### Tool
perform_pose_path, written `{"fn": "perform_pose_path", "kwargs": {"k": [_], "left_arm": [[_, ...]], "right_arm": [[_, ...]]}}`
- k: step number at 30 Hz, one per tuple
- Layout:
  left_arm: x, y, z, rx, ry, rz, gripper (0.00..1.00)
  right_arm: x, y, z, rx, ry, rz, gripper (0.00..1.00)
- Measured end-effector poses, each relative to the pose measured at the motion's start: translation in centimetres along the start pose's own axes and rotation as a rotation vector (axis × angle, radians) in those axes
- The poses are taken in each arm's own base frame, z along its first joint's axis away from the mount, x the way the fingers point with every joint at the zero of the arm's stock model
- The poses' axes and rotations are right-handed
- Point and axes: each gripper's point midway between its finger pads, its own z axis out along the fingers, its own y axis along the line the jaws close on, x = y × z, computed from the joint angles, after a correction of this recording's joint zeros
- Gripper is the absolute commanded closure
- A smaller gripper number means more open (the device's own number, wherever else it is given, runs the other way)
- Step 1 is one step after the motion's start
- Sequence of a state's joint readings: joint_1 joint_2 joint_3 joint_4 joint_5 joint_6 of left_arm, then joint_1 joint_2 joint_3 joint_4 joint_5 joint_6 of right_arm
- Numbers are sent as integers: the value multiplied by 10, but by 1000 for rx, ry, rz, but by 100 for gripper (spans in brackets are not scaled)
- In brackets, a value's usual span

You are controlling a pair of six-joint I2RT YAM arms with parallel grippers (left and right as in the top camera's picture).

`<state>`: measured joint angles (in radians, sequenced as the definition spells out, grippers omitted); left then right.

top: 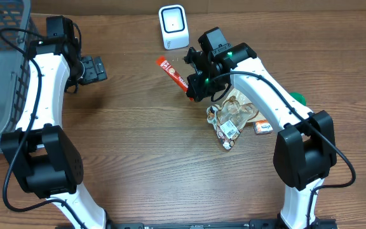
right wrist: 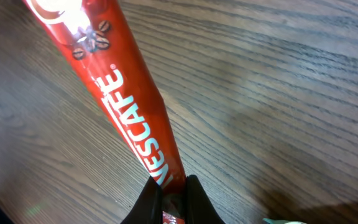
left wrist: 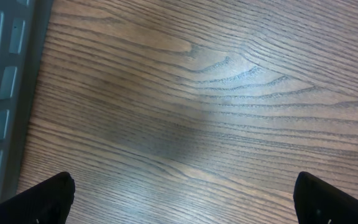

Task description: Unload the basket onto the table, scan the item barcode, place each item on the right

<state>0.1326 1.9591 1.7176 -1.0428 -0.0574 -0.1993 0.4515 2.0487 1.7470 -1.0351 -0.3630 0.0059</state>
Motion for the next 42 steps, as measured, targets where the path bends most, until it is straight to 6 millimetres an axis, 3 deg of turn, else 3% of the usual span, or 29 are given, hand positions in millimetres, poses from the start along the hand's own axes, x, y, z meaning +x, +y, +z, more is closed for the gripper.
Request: {"fn": "perform_pose_path", "kwargs": {"k": [7,10,13,16,23,33,42], "left_arm": [[0,0,0,0,0,0,0],[0,0,0,0,0,0,0],[0,0,0,0,0,0,0],[0,0,0,0,0,0,0],[0,0,0,0,0,0,0],[0,0,0,0,0,0,0],[0,0,0,0,0,0,0]], "right_arm": [[8,4,5,3,28,19,94],[18,16,22,-5,48,-13,81],[27,27,39,-1,57,-57,57],[36,33,55,29,60,-83,52],[36,34,75,87,15,-131,71],[9,53,83,188,-131,-236,73],[15,41,101,218,-94,-227,73]]}}
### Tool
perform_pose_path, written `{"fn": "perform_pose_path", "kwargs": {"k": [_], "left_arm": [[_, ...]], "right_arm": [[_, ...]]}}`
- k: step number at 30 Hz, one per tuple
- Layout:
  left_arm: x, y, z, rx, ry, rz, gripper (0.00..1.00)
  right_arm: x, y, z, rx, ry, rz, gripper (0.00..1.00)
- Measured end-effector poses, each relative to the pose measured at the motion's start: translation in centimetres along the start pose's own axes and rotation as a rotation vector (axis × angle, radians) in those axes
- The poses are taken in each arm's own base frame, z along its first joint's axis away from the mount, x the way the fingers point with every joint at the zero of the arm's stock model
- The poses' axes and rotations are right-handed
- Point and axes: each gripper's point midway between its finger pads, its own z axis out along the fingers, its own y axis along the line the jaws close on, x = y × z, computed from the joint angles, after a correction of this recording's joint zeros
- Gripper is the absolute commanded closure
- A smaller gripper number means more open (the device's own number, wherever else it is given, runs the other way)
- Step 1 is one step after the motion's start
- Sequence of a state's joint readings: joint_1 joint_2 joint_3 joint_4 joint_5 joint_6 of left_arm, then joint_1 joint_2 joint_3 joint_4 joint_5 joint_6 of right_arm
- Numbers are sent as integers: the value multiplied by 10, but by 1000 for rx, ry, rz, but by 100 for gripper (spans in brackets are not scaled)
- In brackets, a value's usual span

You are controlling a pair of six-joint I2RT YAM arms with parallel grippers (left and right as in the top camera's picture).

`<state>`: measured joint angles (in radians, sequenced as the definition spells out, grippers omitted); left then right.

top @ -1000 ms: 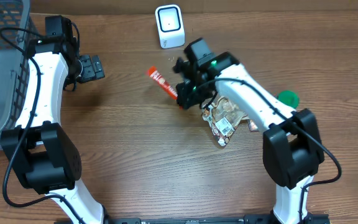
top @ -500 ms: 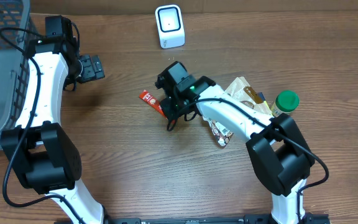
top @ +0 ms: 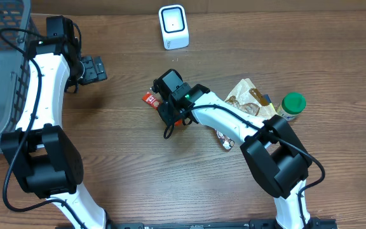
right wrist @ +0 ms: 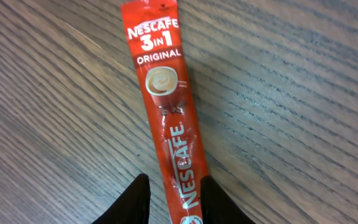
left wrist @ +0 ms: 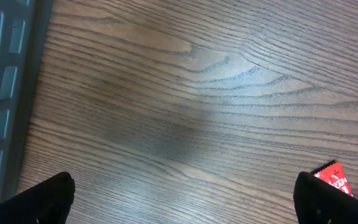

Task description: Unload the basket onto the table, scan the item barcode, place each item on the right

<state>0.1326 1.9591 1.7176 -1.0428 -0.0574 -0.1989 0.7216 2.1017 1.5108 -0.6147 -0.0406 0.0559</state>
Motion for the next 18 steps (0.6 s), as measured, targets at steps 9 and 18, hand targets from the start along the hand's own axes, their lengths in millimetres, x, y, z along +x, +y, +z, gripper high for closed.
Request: {"fn": "perform_pose_path", "kwargs": {"k": [9,18], "left_arm": [[0,0,0,0,0,0,0],[0,0,0,0,0,0,0]], "right_arm": [[11,-5,5,20,24,2,65],[29,-9,16,30,50,4,83]]}}
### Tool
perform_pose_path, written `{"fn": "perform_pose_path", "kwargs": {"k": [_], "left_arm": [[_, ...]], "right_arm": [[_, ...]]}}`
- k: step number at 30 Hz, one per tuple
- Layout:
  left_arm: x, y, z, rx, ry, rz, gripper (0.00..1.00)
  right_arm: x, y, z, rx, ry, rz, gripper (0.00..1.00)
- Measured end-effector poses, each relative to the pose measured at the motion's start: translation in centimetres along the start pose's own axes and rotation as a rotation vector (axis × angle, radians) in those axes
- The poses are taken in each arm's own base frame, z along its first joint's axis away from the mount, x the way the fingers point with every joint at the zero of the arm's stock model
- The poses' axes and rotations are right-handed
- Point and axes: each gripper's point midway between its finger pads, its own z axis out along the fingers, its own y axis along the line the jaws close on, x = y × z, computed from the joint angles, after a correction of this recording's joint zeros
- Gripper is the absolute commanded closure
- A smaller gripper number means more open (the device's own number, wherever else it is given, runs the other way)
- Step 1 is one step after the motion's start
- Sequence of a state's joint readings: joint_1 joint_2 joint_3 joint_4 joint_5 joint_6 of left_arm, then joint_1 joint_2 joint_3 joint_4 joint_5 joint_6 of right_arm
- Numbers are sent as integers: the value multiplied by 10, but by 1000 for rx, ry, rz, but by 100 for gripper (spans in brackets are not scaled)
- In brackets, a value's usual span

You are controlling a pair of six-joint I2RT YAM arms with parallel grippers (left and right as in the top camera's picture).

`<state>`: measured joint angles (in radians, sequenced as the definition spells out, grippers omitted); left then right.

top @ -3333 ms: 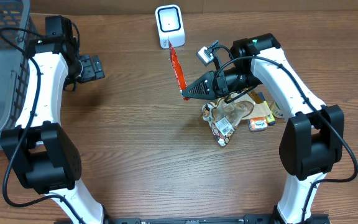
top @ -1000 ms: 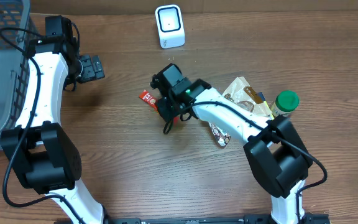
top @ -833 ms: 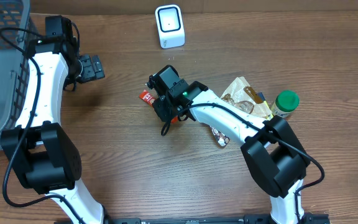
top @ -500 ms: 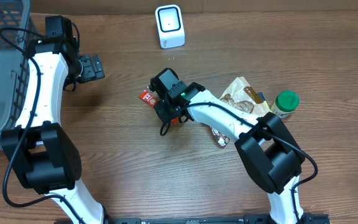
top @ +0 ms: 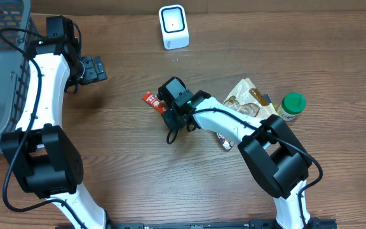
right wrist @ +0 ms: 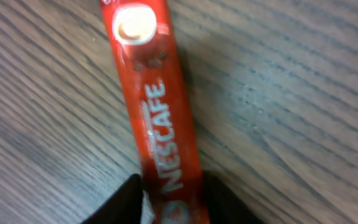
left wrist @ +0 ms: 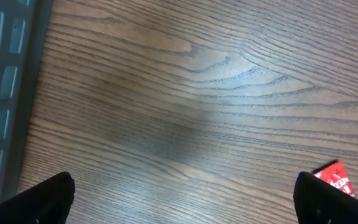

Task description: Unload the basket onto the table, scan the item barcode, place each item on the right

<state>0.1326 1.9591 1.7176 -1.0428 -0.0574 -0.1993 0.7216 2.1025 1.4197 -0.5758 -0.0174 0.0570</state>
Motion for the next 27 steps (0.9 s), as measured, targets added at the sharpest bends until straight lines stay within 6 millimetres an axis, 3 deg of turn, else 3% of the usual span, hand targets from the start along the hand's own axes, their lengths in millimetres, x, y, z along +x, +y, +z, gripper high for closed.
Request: {"fn": "perform_pose_path", "kwargs": {"k": [3,11,19,27], "left_arm": [[0,0,0,0,0,0,0],[0,0,0,0,0,0,0],[0,0,0,0,0,0,0],[-3,-5,0,27,-12,-5,0]], "right_arm": [[-1,-1,0,0,-6,18,96],[0,12,-3,-90,5,53,96],[-23,24,-52,-307,-72,94,96],[-22,17,-60,-392,-50,161,96]]}}
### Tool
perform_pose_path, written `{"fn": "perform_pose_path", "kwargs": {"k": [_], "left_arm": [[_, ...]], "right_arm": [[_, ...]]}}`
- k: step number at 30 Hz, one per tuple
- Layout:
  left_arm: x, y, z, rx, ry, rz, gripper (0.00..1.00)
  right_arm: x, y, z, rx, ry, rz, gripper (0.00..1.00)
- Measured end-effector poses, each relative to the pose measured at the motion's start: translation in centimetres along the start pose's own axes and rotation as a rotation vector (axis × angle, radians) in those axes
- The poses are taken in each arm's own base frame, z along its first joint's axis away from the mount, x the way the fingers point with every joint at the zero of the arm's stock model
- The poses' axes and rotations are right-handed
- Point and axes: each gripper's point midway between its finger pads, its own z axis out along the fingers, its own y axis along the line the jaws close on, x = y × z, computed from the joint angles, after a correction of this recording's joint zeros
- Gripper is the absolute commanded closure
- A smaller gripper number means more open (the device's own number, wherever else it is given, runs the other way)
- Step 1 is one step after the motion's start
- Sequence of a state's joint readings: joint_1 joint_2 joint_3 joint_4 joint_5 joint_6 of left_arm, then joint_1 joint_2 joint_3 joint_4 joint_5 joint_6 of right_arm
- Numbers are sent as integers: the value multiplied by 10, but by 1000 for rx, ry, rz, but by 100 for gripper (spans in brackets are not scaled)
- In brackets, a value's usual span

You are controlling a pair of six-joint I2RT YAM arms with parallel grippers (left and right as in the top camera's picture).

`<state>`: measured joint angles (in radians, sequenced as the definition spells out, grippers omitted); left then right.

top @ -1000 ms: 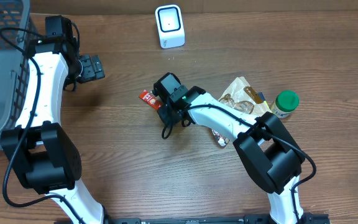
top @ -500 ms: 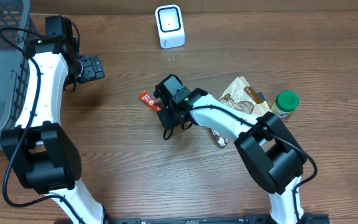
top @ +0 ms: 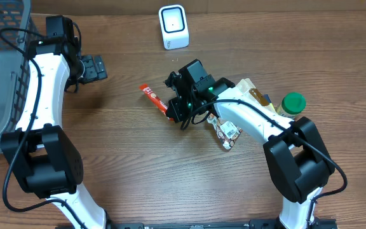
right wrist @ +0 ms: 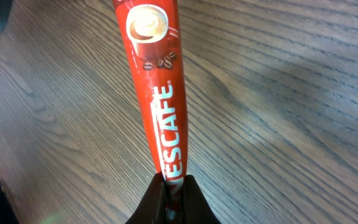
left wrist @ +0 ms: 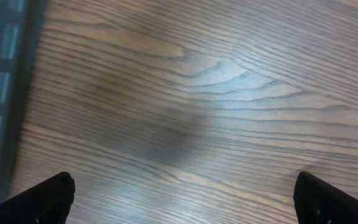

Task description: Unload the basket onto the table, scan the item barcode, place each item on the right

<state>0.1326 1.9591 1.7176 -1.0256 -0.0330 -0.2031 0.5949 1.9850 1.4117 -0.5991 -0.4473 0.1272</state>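
A red Nescafe coffee stick points left over the middle of the table. My right gripper is shut on its near end. In the right wrist view the stick runs up from the gripper, with a shadow on the wood beside it. The white barcode scanner stands at the far edge, behind the stick. My left gripper hangs open at the far left, well away. Its wrist view shows the gripper over bare wood, with nothing between the fingertips.
A grey wire basket fills the left edge. Clear snack packets, a small labelled packet and a green-lidded jar lie under and right of the right arm.
My right gripper was open astride the stick's end and is now shut on it. The arm has shifted right and back with it. The stick's red tip has left the left wrist view.
First my right gripper held the stick, shut, just right of the scanner. Then the stick lay on the wood at mid-table with the jaws open around its end, and stayed so a moment later. Now the gripper is shut on it again.
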Motion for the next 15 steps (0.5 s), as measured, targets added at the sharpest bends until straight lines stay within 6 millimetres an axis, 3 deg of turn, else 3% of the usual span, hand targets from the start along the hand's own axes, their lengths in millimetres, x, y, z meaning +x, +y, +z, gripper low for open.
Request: {"fn": "perform_pose_path", "kwargs": {"k": [10,15], "left_arm": [[48,-83,-20,425,217,6,0],[72,-134,-31,502,265,101,0]], "right_arm": [[-3,3,-1,-26,-11,27,96],[-16,22,-3,-132,-51,24,96]]}}
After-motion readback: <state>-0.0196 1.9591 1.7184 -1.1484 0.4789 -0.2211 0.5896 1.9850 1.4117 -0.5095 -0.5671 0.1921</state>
